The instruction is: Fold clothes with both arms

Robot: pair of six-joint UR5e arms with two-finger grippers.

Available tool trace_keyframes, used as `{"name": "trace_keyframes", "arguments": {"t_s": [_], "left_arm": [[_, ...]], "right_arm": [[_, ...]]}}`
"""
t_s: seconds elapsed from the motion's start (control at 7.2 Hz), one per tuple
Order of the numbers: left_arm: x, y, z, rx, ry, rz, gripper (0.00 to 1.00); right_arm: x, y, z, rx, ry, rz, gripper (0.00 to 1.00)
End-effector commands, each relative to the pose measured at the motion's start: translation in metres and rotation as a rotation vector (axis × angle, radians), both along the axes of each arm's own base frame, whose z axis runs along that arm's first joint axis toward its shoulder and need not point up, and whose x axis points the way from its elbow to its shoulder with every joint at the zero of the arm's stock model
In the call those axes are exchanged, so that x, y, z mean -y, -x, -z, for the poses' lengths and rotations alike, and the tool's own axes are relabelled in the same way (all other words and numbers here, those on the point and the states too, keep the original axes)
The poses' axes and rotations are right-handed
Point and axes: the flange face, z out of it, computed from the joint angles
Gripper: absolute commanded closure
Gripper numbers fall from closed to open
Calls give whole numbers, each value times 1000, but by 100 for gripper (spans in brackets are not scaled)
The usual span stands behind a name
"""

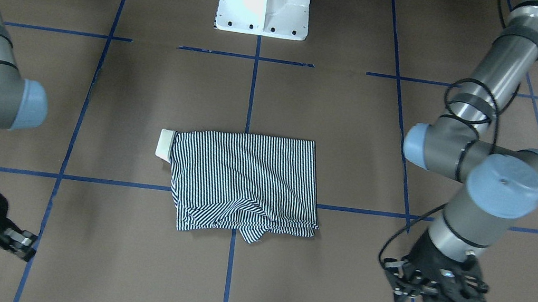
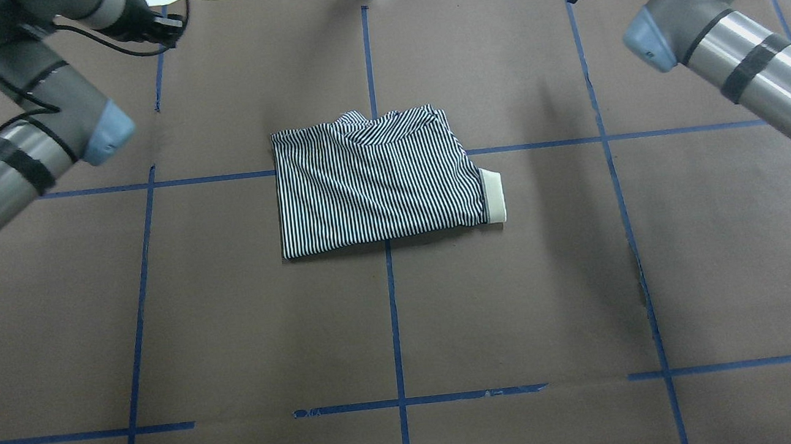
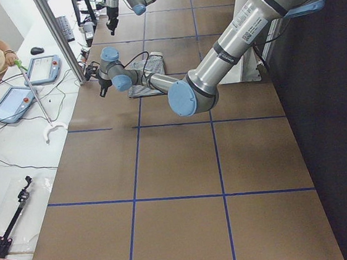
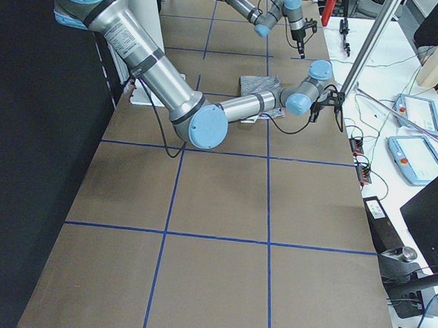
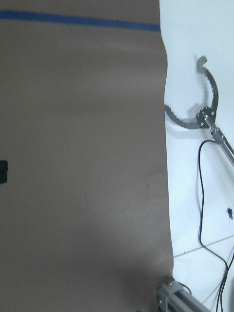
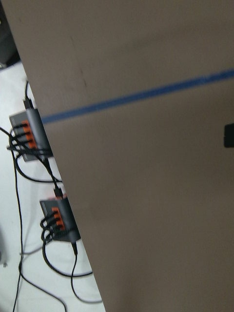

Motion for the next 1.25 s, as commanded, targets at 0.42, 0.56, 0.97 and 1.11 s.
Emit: {"name": "trace_keyframes", "arguments": {"t_s": [0.42,0.56,0.97,1.11], "left_arm": [[-50,362,-145,-103,-57,-76,90],[-70,406,-169,-103,-45,-50,86],[-90,435,-180,119,133,-191,0],[-115,447,-161,186,261,-172,0]], "right_arm": [[-43,-307,-121,-260,-80,268,71],[-84,-319,-155,-215,-79,289,1],[-158,-328,-218,-172,-18,289,0],[-165,-328,-226,-161,-10,293,0]]}}
